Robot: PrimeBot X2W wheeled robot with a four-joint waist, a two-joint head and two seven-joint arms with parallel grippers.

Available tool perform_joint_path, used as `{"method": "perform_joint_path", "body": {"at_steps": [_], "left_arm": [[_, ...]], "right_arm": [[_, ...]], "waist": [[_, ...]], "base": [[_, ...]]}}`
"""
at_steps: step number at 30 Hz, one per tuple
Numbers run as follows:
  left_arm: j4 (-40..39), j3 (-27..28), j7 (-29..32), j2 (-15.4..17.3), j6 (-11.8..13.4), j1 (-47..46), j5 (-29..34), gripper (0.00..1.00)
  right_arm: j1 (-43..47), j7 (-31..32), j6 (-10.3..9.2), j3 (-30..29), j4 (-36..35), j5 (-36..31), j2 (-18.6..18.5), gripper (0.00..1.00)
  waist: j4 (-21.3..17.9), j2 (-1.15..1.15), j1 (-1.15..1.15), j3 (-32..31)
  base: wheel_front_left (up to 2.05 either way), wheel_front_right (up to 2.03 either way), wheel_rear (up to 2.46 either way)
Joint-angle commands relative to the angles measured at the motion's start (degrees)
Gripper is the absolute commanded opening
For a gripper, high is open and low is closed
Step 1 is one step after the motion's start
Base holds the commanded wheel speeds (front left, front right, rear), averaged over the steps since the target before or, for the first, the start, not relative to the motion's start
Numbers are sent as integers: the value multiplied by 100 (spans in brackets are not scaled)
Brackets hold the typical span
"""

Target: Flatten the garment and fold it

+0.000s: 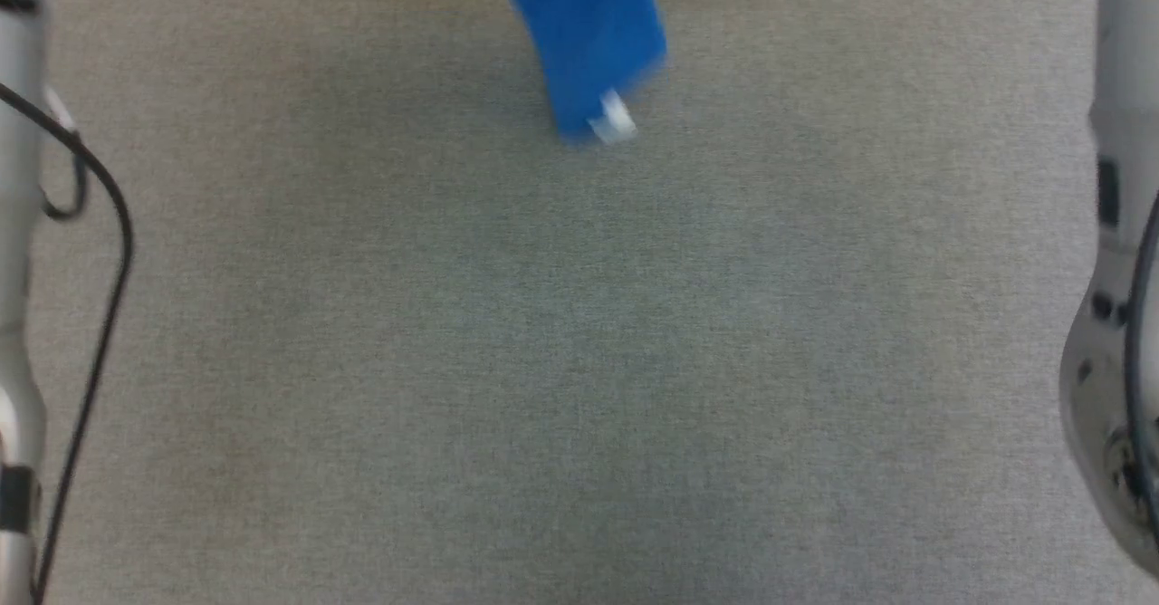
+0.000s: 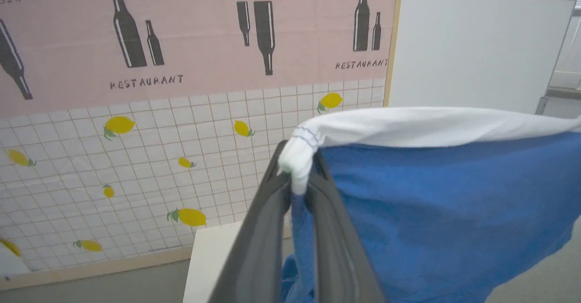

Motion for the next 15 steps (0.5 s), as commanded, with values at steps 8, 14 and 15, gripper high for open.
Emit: {"method": "perform_joint_path", "body": {"at_steps": [8, 14, 15], "left_arm": [[591, -23, -1095, 64, -61, -369, 222, 0], [866, -413, -1966, 107, -118, 256, 190, 0], [874, -511, -2085, 109, -121, 438, 130, 0]], "right_arm": [[-697, -691, -10, 48, 448, 192, -26, 0], [-80, -776, -10, 488, 642, 506, -26, 0], [110, -802, -10, 560, 623, 549, -26, 0]], "waist": [[-84, 0, 0, 116], [-72, 0, 0, 155], [-74, 0, 0, 153]], "base": [[0, 0, 0], [0, 0, 0], [0, 0, 0]]}}
